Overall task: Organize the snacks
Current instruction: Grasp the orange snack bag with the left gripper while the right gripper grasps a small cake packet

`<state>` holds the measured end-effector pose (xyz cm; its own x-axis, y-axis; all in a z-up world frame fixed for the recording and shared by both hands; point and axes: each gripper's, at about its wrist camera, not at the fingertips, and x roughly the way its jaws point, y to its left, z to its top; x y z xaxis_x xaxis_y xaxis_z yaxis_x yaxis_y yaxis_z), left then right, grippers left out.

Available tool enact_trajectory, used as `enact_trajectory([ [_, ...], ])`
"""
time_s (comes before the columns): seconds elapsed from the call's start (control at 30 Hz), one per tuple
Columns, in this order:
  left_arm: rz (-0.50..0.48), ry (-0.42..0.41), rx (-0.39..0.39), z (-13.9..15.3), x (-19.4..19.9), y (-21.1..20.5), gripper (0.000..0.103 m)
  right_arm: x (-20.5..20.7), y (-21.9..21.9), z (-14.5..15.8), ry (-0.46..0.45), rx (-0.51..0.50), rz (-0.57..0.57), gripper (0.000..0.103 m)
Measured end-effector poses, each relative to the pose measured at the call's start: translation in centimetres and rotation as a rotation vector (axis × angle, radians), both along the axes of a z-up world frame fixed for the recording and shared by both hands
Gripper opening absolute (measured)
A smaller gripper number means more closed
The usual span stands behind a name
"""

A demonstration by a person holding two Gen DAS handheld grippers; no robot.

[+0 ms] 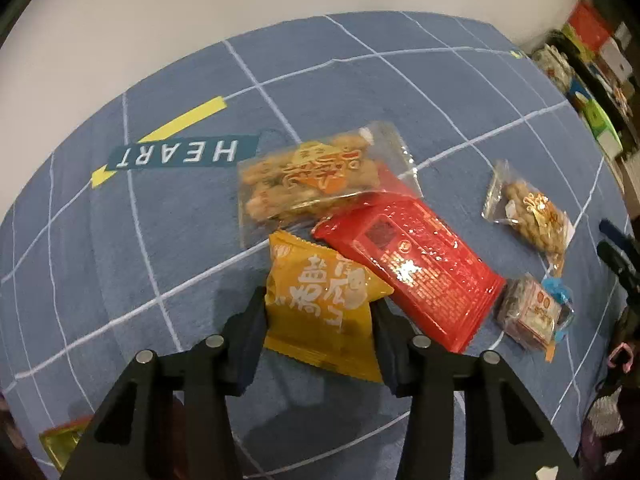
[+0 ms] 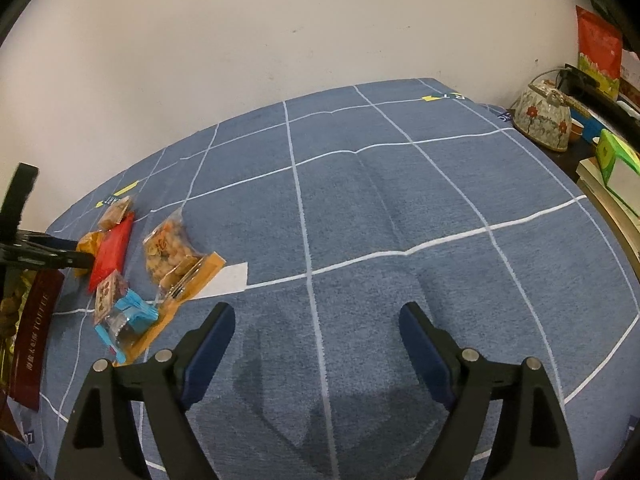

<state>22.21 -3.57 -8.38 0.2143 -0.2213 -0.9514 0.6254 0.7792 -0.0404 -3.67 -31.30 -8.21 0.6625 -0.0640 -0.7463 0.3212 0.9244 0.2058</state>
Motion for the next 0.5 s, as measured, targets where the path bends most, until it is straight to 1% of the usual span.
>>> enact_trajectory([
  [0.1, 0.072, -0.021, -0.001, 0.8, -1.8, 0.9, 0.042, 0.0, 0.0, 0.0, -0.003, 0.004, 0.000, 0.087],
  [0.13, 0.124, -0.015, -0.029, 1.5, -3.0, 1.5, 0.042, 0.0, 0.0, 0.0, -0.002, 0.004, 0.000, 0.087],
  [0.2, 0.177, -0.014, -0.083, 2.7, -5.5, 2.4, 0.042, 0.0, 0.0, 0.0, -0.001, 0.004, 0.002, 0.087],
  [0.3, 0.198, -0.020, -0.111, 4.1, -9.4, 2.7, 0.042, 0.0, -0.1, 0.0, -0.001, 0.004, 0.003, 0.087],
  [0.33, 0.209, -0.006, -0.128, 4.6, -11.1, 2.8, 0.042, 0.0, -0.1, 0.0, 0.000, 0.003, 0.003, 0.087],
  [0.43, 0.239, 0.014, -0.164, 5.5, -14.4, 3.0, 0.042, 0.1, -0.1, 0.0, 0.000, 0.004, 0.003, 0.087],
  [0.5, 0.243, 0.020, -0.183, 5.9, -15.8, 2.5, 0.042, 0.0, -0.2, 0.0, -0.004, 0.010, 0.003, 0.088],
])
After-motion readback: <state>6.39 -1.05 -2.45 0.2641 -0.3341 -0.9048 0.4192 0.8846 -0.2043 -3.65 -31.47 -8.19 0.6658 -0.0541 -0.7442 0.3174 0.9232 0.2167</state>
